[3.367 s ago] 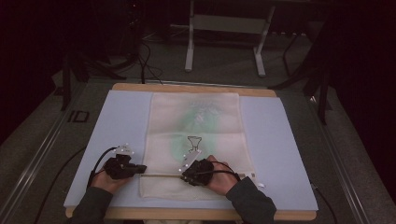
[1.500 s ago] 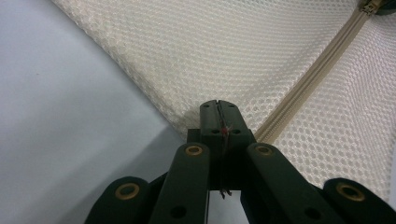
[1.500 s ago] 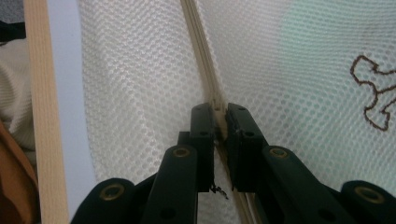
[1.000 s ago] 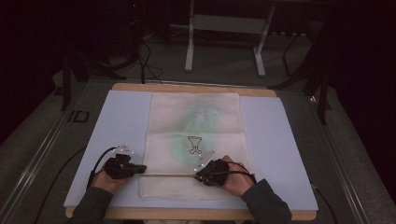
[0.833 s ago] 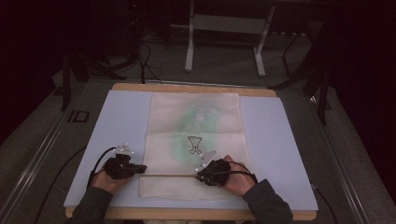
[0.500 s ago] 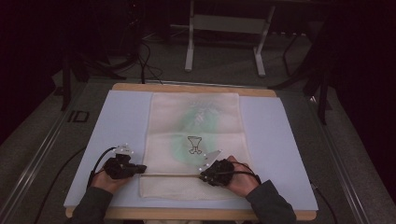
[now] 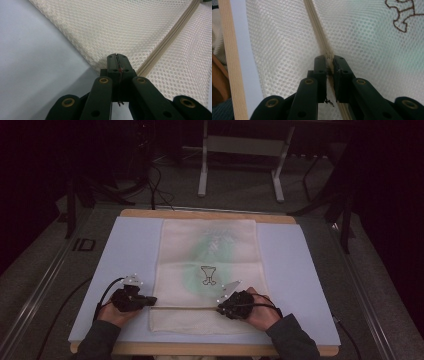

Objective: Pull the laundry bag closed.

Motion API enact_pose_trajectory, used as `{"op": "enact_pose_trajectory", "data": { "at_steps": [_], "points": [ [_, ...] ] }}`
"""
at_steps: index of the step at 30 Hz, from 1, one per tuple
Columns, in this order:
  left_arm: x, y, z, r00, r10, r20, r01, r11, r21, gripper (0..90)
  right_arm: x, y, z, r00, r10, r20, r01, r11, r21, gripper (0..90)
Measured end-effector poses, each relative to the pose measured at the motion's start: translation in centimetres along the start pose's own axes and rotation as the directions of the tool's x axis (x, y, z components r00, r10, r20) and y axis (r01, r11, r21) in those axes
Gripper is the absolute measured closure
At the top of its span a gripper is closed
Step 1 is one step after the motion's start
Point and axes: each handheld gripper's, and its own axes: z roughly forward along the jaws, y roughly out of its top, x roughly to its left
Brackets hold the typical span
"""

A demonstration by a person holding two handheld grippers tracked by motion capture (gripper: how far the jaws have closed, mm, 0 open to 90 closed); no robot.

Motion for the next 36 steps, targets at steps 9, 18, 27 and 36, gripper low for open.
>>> {"op": "enact_pose_trajectory", "data": {
  "at_steps": [9,18,27,36],
  "points": [
    [0.0,0.0,0.0,1.0,0.0,0.0,0.0,1.0,0.001,90.0,-0.2,-0.9,-0.4,0.9998,0.018,0.007,-0.018,1.0,0.001,82.1],
    [0.0,0.0,0.0,1.0,0.0,0.001,0.0,1.0,-0.001,90.0,-0.6,-1.6,-0.9,0.9993,0.037,0.008,-0.037,0.999,0.003,82.1],
    [0.0,0.0,0.0,1.0,-0.001,0.001,0.001,1.0,0.0,90.0,-0.7,-2.0,-1.2,0.999,0.044,0.006,-0.044,0.999,0.0,82.1],
    [0.0,0.0,0.0,1.0,0.0,0.002,0.0,1.0,0.002,90.0,-0.9,-2.4,-1.4,0.9989,0.046,0.006,-0.046,0.999,-0.003,82.1]
  ]
}}
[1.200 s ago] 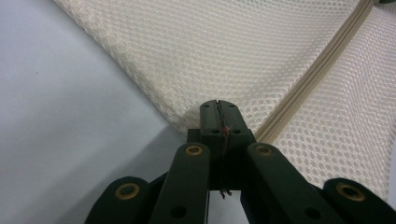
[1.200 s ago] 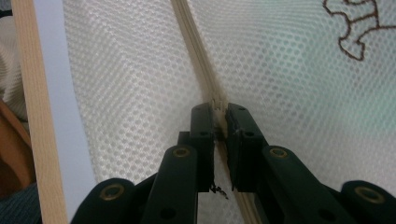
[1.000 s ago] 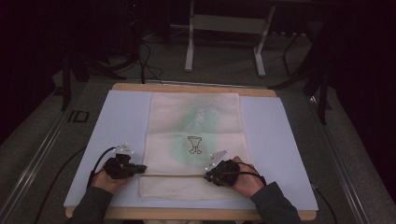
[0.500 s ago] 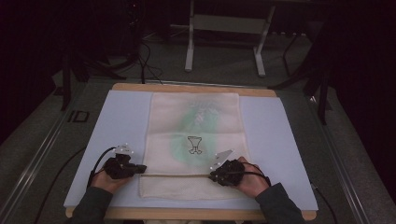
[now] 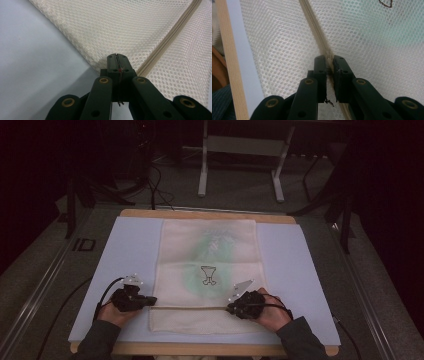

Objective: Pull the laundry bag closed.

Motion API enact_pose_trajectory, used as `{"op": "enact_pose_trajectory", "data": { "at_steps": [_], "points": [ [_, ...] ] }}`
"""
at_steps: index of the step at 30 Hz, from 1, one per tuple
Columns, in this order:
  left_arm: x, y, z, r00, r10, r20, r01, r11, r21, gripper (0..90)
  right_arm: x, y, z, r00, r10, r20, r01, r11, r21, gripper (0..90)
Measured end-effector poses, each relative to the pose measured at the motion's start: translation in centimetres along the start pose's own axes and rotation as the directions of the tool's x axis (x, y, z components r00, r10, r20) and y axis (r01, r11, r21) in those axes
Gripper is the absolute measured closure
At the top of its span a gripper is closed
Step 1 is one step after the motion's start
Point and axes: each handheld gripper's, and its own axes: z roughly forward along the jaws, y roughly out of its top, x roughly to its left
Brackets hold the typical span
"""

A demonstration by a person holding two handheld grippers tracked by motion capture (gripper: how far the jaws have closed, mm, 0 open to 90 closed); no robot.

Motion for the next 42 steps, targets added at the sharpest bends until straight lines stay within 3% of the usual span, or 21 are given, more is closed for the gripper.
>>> {"op": "enact_pose_trajectory", "data": {
  "at_steps": [42],
  "points": [
    [0.0,0.0,0.0,1.0,-0.003,0.0,0.003,1.0,0.0,90.0,-2.0,-3.3,-2.2,0.9978,0.065,0.013,-0.065,0.997,0.028,82.0]
  ]
}}
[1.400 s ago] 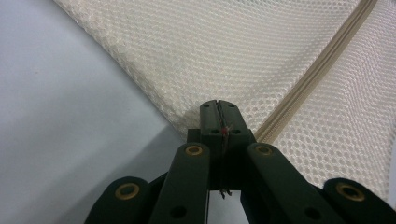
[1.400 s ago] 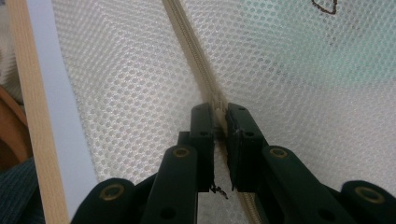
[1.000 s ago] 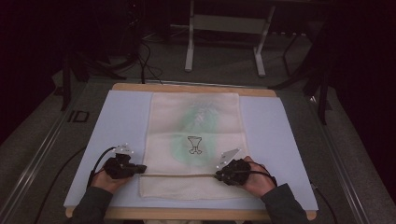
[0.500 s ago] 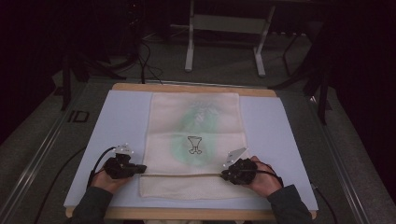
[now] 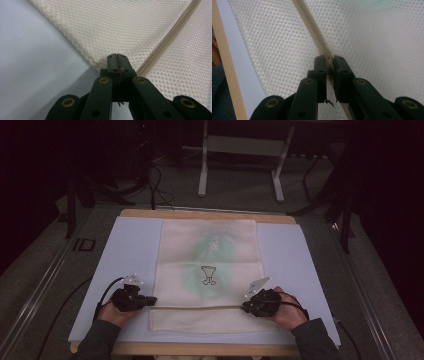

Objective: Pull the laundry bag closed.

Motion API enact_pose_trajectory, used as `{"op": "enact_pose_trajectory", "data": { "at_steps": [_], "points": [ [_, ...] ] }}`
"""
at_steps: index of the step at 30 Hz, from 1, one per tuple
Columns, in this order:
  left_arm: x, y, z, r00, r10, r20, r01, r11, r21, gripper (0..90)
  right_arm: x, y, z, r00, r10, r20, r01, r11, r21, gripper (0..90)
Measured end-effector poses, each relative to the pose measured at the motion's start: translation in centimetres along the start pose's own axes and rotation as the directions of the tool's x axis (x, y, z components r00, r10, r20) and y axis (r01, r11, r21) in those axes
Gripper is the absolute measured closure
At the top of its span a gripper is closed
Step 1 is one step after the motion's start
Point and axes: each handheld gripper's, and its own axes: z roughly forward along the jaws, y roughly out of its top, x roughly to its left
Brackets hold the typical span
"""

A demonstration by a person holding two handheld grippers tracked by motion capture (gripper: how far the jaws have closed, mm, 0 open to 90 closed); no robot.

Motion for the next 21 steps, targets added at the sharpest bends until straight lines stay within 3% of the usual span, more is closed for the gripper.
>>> {"op": "enact_pose_trajectory", "data": {
  "at_steps": [21],
  "points": [
    [0.01,0.02,-0.01,1.0,0.003,0.0,-0.003,1.0,0.003,90.0,-0.79,-0.97,-0.64,0.9998,0.019,0.005,-0.019,1.0,0.004,81.9]
  ]
}}
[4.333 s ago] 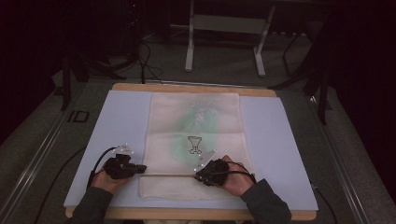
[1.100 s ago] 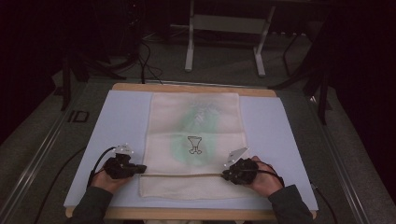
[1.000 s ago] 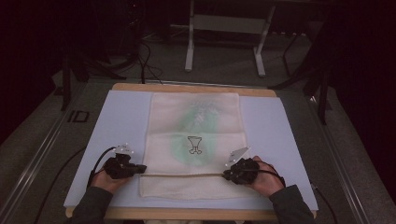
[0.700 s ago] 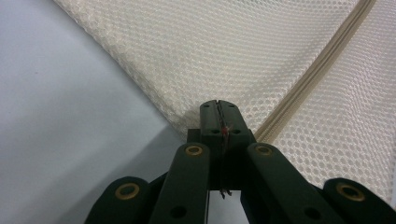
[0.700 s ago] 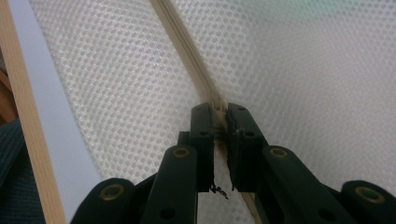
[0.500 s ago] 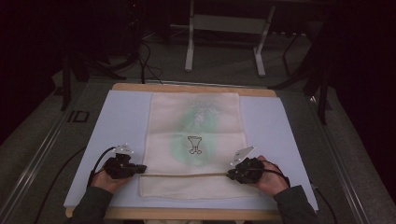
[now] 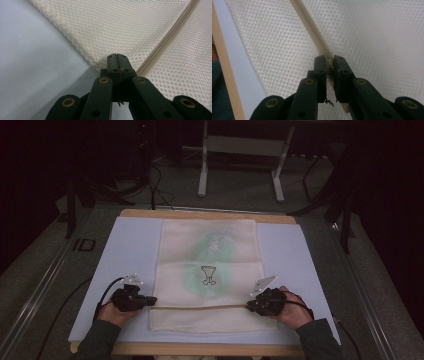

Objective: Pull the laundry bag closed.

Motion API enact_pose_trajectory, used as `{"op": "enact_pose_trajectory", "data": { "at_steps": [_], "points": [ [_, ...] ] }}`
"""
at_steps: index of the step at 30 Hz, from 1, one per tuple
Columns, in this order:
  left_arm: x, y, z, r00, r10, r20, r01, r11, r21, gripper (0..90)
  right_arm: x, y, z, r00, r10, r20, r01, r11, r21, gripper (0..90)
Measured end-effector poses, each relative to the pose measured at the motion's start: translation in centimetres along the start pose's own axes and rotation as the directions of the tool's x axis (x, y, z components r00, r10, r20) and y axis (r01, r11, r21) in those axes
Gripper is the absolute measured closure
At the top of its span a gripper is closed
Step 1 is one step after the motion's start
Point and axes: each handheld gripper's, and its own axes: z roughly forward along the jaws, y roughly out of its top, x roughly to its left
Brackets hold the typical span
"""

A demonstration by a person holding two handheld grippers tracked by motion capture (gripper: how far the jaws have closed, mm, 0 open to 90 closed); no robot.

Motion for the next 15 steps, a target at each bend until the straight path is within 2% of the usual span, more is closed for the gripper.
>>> {"op": "enact_pose_trajectory", "data": {
  "at_steps": [5,15],
  "points": [
    [0.0,0.0,0.0,1.0,0.0,-0.001,0.0,1.0,-0.001,90.0,-0.3,-0.4,-0.3,1.0,0.004,0.001,-0.004,1.0,0.0,81.9],
    [0.0,0.0,0.0,1.0,0.0,-0.002,0.0,1.0,0.0,90.0,-0.8,-2.3,-1.1,0.9989,0.045,0.006,-0.045,0.999,0.003,82.0]
  ]
}}
